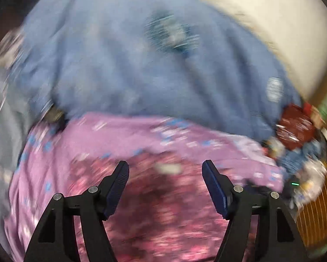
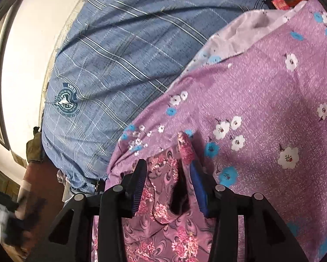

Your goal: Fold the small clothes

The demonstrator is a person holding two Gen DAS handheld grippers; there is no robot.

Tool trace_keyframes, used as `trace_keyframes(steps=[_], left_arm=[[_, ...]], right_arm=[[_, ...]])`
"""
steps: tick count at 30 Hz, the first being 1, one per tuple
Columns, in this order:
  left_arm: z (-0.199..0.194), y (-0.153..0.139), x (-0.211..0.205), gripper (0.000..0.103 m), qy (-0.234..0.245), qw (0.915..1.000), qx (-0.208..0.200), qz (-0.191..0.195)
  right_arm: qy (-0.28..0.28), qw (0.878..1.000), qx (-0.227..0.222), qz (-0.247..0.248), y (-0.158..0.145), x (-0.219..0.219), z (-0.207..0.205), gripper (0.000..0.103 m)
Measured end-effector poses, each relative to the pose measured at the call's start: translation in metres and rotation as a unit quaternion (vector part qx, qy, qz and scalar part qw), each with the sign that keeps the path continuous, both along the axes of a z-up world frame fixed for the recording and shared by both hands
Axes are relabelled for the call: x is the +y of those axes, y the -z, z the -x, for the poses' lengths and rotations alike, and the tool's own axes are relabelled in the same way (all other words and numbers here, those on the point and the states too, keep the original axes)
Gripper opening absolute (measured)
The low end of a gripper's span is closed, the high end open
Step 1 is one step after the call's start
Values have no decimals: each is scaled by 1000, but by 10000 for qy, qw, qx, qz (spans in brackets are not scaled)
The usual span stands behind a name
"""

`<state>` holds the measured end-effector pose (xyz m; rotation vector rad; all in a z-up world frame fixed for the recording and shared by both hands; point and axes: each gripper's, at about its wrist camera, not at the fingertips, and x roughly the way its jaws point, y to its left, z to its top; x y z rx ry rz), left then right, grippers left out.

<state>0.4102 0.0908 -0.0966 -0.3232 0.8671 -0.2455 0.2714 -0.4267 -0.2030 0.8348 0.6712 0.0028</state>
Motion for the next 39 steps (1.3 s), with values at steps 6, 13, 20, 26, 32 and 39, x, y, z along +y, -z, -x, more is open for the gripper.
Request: trace_keyframes(steps=[6, 13, 20, 26, 32, 39], left_arm=[[18, 90, 48, 67, -1323, 9892, 627, 118], [24, 145, 61, 67, -1862, 9799, 714, 24], [6, 158, 63, 69, -1841, 9796, 721, -351], [7, 156, 64, 61, -1704, 9803, 791, -608], [17, 148, 59, 61, -1571, 9773, 778, -1186], [36, 97, 49, 50, -1804, 9743, -112, -1347]], right_arm=[[-277, 9993, 244, -65, 12, 12, -11, 43], [-553, 9940, 803, 487, 30, 42, -29, 43], [-789, 9736, 735, 2010, 17, 79, -18, 2], [-639, 9758, 178, 2081, -11, 68, 28, 2], [-821, 9599, 1354, 2314, 22, 60, 21, 8], [12, 9738, 423, 2233, -15, 35, 40, 27]])
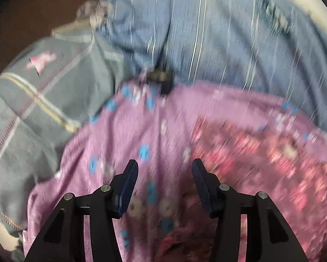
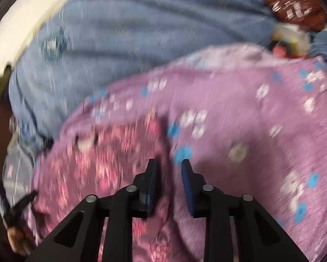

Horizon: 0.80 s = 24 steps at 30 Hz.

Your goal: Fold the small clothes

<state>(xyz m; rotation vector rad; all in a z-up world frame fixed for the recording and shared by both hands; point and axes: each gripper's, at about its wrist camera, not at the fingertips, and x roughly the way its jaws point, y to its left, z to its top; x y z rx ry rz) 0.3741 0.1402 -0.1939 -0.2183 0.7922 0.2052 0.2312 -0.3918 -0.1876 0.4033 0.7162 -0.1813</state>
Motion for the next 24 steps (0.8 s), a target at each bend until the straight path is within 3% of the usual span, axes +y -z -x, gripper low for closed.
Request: trace_keyframes(steps=[2, 5, 8, 11, 14, 18, 21, 24], left_arm=[[-1, -10, -9, 51, 97, 9993, -342, 59], [-14, -5, -30, 52, 375, 9988, -288, 144], [-35, 18, -53, 52, 577, 9981, 192, 49], [-54, 47, -65, 55, 637, 9934, 949, -102], [-57, 47, -70, 60, 699, 9927, 903, -390], [-48, 34, -61, 59, 679, 9954, 678, 14], [-35, 21, -53, 59, 842, 9957, 380, 92], [-23, 31, -58, 59, 1076, 9917, 687, -144]], right_arm=[[-249, 9996, 34, -154, 5, 8, -12, 27], [-679, 9975, 157, 61, 15, 41, -36, 26], [-997, 9940, 362, 280, 26, 69, -51, 23], [-911, 9917, 759, 494, 47, 76, -67, 22], [-703, 9912, 644, 914, 53, 70, -73, 19], [-758, 9939, 475, 644, 47, 65, -65, 22], [-1252, 9894, 174, 716, 32, 84, -53, 25], [-1884, 9781, 367, 802, 37, 111, -43, 25]])
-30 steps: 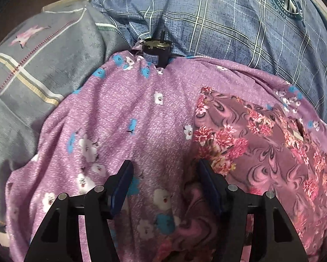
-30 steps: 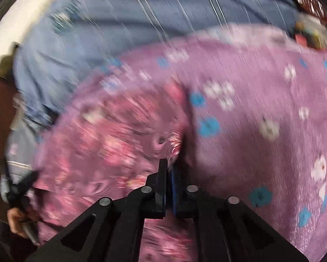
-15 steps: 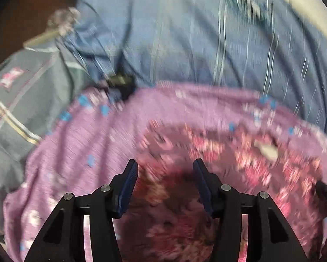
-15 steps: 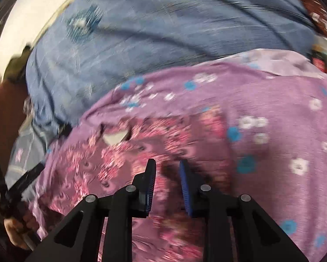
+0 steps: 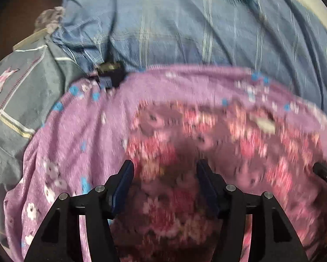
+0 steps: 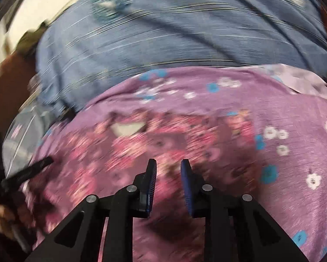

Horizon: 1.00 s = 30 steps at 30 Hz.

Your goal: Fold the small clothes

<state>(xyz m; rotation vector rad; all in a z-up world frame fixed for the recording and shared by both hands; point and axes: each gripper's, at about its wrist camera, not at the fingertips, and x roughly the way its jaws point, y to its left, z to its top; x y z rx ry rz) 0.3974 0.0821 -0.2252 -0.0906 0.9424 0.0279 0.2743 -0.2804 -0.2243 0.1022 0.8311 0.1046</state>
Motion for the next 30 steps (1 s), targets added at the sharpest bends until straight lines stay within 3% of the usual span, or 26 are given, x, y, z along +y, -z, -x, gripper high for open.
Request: trace_keyframes(steps=[3, 6, 8, 12, 15, 17, 22, 26, 28, 30], left_arm=[[8, 8, 0, 62, 151, 9997, 76, -148], [22, -3, 11, 61, 265, 9996, -6, 14], [38, -12, 25, 61, 139, 9997, -118, 171], [83, -32, 59, 60, -169, 9986, -314, 380], [140, -41, 82, 60, -375, 9973, -467, 416], [182, -43, 91, 60, -392, 9968, -434, 541], [277, -46, 89, 64, -264, 9964, -262, 765], [335, -29, 67, 67, -311, 9940, 176, 1037], [347, -19, 50, 69, -309, 9949, 303, 909], [352, -10, 32, 70, -233, 9974, 468, 489]], right_arm=[[-367, 9956, 640, 570, 23, 20, 3, 24], [-533, 9939, 443, 858, 18, 26, 21, 24], [-520, 9965, 305, 575, 7, 17, 38, 26], [-270, 9995, -127, 118, -20, -7, 77, 43], [-96, 9979, -355, -525, -31, -29, 124, 54], [-150, 9969, -350, -684, -30, -33, 144, 60], [-326, 9954, -86, -897, -23, -35, 204, 63], [-401, 9958, 279, -772, -4, -27, 233, 65], [-390, 9944, 509, -836, 9, -27, 248, 65], [-338, 9909, 817, -1014, 24, -28, 259, 65]])
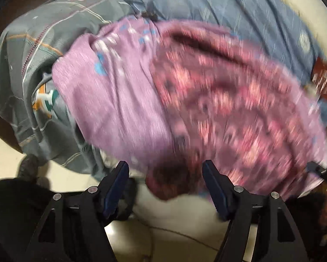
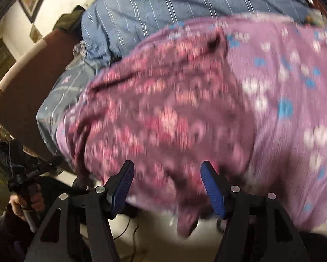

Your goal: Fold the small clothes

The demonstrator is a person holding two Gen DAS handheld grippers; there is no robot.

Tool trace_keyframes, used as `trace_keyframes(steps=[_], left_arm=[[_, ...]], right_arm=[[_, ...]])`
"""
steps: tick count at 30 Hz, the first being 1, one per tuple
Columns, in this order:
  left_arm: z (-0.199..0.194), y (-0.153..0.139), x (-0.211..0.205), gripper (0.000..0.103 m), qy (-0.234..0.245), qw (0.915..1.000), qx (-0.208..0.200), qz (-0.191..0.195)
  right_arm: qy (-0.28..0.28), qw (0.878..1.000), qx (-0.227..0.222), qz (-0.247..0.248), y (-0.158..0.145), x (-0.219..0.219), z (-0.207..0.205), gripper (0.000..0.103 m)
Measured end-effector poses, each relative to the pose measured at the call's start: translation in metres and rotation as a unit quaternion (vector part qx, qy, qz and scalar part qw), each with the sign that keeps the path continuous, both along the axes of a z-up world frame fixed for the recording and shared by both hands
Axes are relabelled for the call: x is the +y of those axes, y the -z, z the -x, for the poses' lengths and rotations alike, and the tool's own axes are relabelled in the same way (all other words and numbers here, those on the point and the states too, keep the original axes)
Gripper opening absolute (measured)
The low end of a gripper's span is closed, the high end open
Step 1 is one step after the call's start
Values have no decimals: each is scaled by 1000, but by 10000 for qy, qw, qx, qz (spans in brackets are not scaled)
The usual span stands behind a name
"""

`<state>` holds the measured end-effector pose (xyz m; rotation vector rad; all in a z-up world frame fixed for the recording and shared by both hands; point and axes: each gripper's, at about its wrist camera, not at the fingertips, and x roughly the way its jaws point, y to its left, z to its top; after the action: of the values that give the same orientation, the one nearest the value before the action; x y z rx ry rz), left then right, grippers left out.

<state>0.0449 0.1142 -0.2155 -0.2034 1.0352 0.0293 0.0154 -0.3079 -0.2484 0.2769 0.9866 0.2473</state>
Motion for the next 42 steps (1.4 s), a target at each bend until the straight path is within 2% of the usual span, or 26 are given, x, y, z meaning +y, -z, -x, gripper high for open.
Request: trace_keyframes(steps=[3, 6, 8, 11, 12, 13, 14, 16, 19, 20, 21, 22, 24, 26, 29, 30, 32, 35, 38, 42], left_arm=[[5, 14, -21, 70, 129, 9970, -57, -756], [0, 28, -32, 70, 143, 9894, -157, -1434], [-8, 36, -35, 70, 74, 9877, -43, -1562], [-12, 41, -39, 66, 152, 9854, -149, -1692], [-15, 43, -39, 49, 27, 9867, -110, -1623], [-17, 45, -39, 27, 129, 9899, -90, -1410], [-20, 48, -37, 20, 231, 9934, -31, -1125], [-19, 50, -36, 8, 285, 9944, -36, -1021], [-16, 47, -28, 3, 387, 9970, -55, -671], [-15, 44, -19, 3, 414, 9982, -53, -425], [-17, 41, -14, 3, 432, 9987, -50, -252], [-16, 39, -8, 3, 455, 9989, -46, -71], [-12, 28, 7, 3, 564, 9975, -41, 415], [-8, 13, 25, 3, 690, 9947, -102, 750], [-2, -17, 53, 2, 798, 9864, -272, 1409], [3, -29, 65, 2, 851, 9810, -376, 1704], [8, -49, 81, 2, 922, 9720, -560, 2090], [20, -82, 102, 2, 1026, 9542, -940, 2648], [30, -97, 120, 2, 1035, 9415, -1083, 3019], [35, -95, 137, 2, 967, 9267, -1084, 3465]], right_arm=[[159, 9993, 324, -87, 16, -7, 14, 65], [327, 9968, 716, -171, 34, -17, 25, 65], [571, 9938, 928, -218, 47, -27, 28, 65], [775, 9911, 1040, -288, 58, -32, 27, 67], [780, 9912, 1030, -298, 60, -30, 26, 67], [768, 9912, 1032, -306, 61, -29, 25, 68], [713, 9912, 1060, -341, 64, -25, 21, 69], [623, 9907, 1132, -424, 69, -17, 14, 72], [812, 9886, 1225, -339, 80, -8, 0, 69], [859, 9873, 1293, -324, 83, -7, -2, 62], [839, 9866, 1369, -298, 86, -5, -4, 25], [830, 9860, 1438, -170, 87, -3, -4, 6], [840, 9868, 1385, 24, 80, -3, 2, 5], [705, 9887, 1299, -264, 59, -8, 12, 5], [449, 9920, 845, -823, 15, -17, 27, 5], [330, 9917, 550, -1116, -6, -22, 33, 5], [228, 9905, -17, -1356, -40, -30, 42, 5], [195, 9798, -812, -1819, -86, -45, 48, 5], [255, 9675, -1383, -2101, -111, -54, 47, 4], [340, 9554, -1570, -2477, -118, -56, 34, 4]])
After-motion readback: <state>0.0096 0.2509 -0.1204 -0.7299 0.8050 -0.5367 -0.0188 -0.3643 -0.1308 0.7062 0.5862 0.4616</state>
